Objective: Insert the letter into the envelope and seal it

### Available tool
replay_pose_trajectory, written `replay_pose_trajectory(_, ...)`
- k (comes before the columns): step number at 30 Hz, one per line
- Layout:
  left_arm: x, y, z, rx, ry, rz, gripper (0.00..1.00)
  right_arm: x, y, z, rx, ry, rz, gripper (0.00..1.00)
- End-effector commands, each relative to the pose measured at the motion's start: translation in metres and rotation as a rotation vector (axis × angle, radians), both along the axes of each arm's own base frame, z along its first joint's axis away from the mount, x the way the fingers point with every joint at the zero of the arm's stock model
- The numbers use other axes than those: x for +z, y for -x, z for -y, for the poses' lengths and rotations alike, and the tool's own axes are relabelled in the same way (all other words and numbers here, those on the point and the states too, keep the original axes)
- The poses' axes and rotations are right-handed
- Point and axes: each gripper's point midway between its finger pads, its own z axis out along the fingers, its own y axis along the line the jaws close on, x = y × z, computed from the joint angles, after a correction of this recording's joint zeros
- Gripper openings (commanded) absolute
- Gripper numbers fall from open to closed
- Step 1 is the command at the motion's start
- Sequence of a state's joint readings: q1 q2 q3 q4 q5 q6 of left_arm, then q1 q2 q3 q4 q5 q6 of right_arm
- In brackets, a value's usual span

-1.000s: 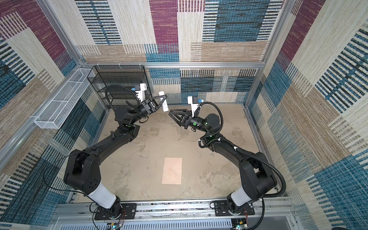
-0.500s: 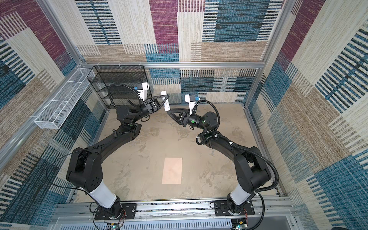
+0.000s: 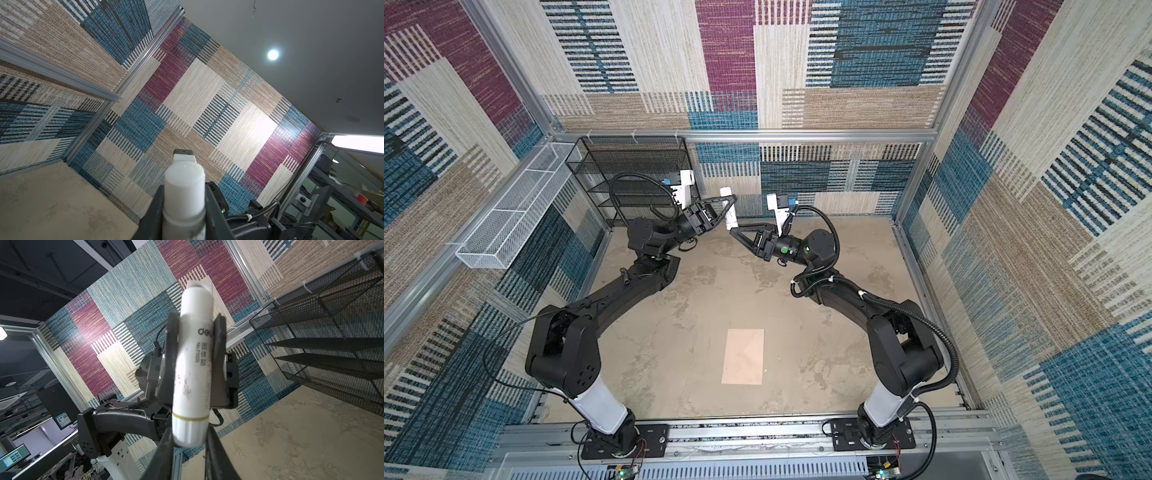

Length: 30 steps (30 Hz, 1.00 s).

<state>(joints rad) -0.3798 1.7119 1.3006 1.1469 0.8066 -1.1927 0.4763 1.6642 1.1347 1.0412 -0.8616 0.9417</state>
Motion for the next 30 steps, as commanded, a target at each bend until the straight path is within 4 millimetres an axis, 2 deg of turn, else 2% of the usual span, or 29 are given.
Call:
replay_pose_trajectory(1, -0.0068, 0.0035, 0.0056, -0.024, -0.044, 0.02, 0.0, 0.0125, 0.0087, -0.0004, 0.031, -0.019, 0.045, 0.32)
replay_pose_trajectory(4, -0.0094, 0.0026, 0.0068, -0.022, -0.057, 0.019, 0.0, 0.0134, 0.0081, -0.0001, 0.026, -0.017, 0.048, 0.35)
replay_pose_trajectory(11, -0.0103, 0.0002, 0.0068, -0.016, -0.063, 0.019, 0.0, 0.0121, 0.0099, 0.0, 0.029, -0.005, 0.048, 0.31)
replay_pose_trajectory(16, -0.0091, -0.0027, 0.0041, -0.005, -0.058, 0.015, 0.0, 0.0086, 0.0123, 0.0034, 0.016, 0.006, 0.037, 0.43)
replay_pose_trajectory(19, -0.006, -0.0026, 0.0019, 0.0, -0.053, 0.02, 0.0, 0.0061, 0.0146, 0.0068, 0.008, 0.008, 0.029, 0.45)
replay_pose_trajectory(30, -0.0091, -0.0001, 0.0035, -0.013, -0.058, 0.015, 0.0, 0.0084, 0.0164, 0.0081, 0.017, 0.005, 0.034, 0.33)
